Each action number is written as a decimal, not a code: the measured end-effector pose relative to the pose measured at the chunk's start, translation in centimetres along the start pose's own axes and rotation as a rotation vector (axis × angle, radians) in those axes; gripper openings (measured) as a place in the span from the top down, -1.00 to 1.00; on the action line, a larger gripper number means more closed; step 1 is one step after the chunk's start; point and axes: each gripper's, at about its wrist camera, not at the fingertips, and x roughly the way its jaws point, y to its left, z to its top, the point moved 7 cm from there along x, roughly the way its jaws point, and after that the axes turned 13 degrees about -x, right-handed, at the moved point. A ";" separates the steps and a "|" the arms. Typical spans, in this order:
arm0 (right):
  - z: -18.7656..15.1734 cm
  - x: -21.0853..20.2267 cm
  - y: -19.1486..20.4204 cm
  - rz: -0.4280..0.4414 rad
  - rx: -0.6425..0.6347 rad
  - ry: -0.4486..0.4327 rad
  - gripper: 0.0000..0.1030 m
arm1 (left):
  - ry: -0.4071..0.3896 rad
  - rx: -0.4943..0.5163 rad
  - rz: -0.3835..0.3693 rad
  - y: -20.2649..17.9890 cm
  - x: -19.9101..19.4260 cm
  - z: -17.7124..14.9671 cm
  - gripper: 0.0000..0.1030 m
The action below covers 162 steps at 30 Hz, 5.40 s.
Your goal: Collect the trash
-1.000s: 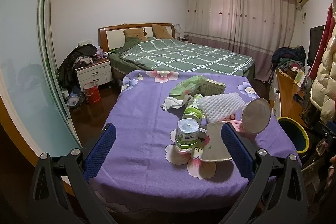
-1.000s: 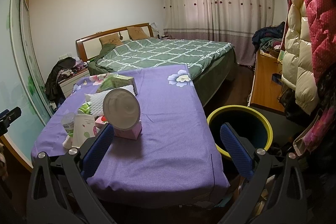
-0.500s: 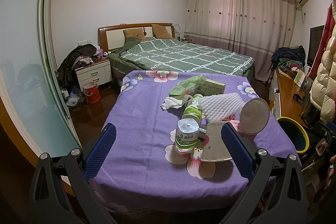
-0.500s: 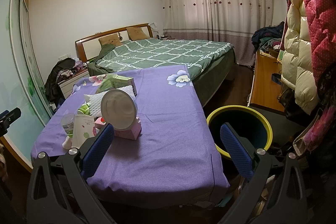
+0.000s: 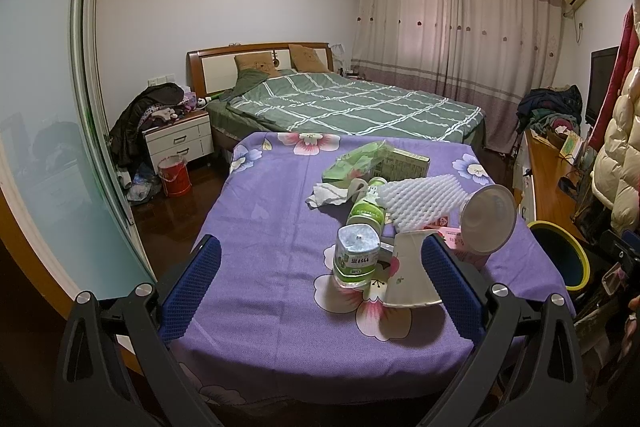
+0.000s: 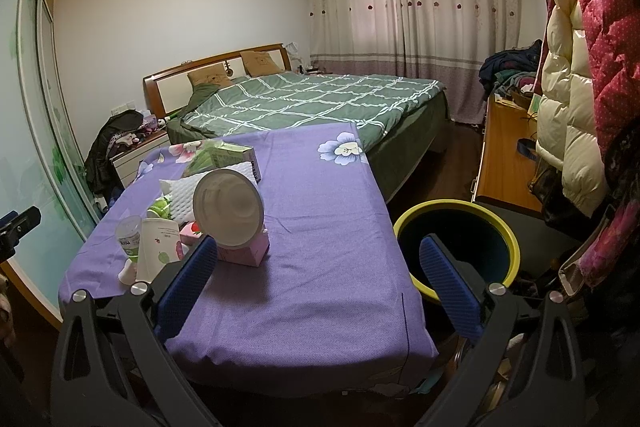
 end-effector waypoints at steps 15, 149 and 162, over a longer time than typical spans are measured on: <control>0.0 0.1 0.0 0.001 0.002 0.001 -0.87 | 0.003 0.002 0.000 0.0 0.1 -0.1 -0.92; 15.7 17.6 18.5 0.285 -0.395 0.157 0.73 | -0.035 -0.021 0.109 4.4 14.9 9.4 -0.92; 11.8 15.2 0.5 0.035 -0.165 0.182 0.73 | 0.015 0.070 0.005 -2.4 13.5 5.8 -0.92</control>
